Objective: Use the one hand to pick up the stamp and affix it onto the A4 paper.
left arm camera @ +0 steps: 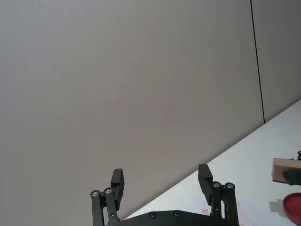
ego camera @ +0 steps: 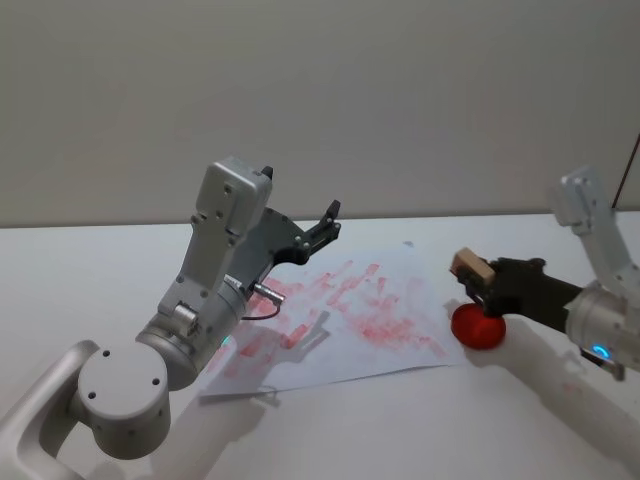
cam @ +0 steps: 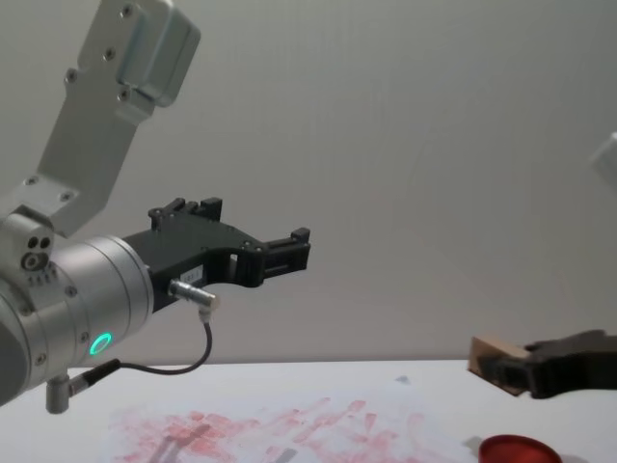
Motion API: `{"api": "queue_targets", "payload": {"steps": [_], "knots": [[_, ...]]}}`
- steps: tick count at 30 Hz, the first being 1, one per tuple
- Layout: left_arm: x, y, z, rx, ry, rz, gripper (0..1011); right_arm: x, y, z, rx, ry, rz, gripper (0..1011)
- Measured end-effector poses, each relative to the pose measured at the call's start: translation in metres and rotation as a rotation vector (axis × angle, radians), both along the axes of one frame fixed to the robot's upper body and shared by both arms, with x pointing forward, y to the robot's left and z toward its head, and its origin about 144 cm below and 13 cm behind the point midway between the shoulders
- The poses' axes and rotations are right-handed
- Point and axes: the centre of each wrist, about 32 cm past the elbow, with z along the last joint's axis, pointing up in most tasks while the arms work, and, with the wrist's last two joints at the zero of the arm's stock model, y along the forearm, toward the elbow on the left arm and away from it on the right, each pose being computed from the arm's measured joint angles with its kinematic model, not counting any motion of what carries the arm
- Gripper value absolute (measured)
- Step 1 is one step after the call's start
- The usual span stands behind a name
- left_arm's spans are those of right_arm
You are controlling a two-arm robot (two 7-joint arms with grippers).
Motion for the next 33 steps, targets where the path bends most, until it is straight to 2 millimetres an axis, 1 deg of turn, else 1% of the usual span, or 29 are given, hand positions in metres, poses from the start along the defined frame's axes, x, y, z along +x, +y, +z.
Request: {"api": "queue_targets", "payload": {"steps": [4,8,20,27,33], "knots": [[0.000,0.000,0.000,0.000,0.000,0.000,1001,-0.012,-0.008,0.000,-0.003,0.005,-0.025,218],[0.000,0.000,0.000,0.000,0.000,0.000,1001,-0.018,-0.013,0.000,-0.006,0.014,-0.033,218],[0.000,0.000,0.000,0.000,0.000,0.000,1001,-0.030,-0.025,-0.005,-0.032,0.062,-0.060,218],[0.000,0.000,0.000,0.000,0.000,0.000,1001,-0.029,-0.028,-0.008,-0.041,0.082,-0.067,218],[0.000,0.000,0.000,0.000,0.000,0.000,1001,-0.021,-0.027,-0.010,-0.047,0.091,-0.052,219]]}}
